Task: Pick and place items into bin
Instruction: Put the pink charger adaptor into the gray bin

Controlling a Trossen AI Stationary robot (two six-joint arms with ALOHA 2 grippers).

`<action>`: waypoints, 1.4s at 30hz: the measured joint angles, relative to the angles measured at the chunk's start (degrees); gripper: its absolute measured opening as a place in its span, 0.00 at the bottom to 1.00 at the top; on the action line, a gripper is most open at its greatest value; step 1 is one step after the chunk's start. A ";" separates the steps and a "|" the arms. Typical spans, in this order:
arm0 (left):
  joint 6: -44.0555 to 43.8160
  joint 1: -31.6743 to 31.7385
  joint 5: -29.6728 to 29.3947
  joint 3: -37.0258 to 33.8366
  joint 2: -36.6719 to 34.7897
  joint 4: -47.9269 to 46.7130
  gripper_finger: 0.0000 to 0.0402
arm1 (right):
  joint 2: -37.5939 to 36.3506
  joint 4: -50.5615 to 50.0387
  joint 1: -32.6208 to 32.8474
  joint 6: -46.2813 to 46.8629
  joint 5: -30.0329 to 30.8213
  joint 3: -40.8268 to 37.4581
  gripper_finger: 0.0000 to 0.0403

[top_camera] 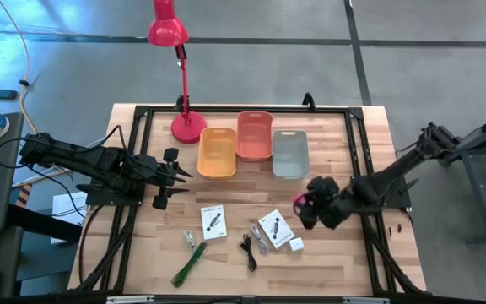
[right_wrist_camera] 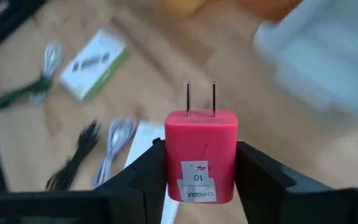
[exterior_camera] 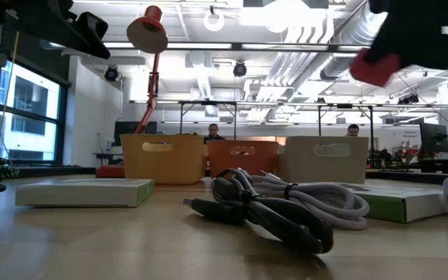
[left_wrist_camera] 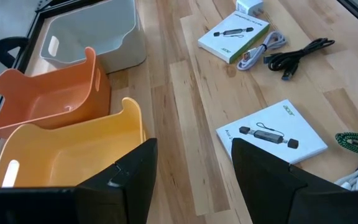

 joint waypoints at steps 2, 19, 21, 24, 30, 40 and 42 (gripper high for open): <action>0.02 0.00 0.00 0.00 0.00 0.00 0.48 | -1.85 -0.88 -2.62 -3.25 1.30 0.00 0.36; 0.13 0.00 -1.88 0.00 0.00 1.48 0.48 | -7.41 -1.35 -29.06 -33.41 2.72 0.00 0.39; 0.13 0.00 -2.14 0.00 0.00 1.62 0.48 | -7.34 -1.33 -31.50 -36.01 4.26 0.00 0.41; 0.11 0.00 -2.93 0.00 0.00 1.62 0.48 | -7.34 -1.14 -34.36 -39.89 7.34 0.00 0.42; 0.04 0.00 -4.11 0.00 0.01 1.68 0.48 | -6.92 1.89 -38.01 -47.15 8.16 0.00 0.36; -0.31 0.00 -6.07 0.00 0.02 1.79 0.48 | -1.08 8.01 -39.83 -51.45 6.63 0.00 0.41; -0.31 0.00 -6.40 0.00 0.02 1.79 0.48 | 0.83 9.36 -39.81 -52.31 5.78 0.00 0.39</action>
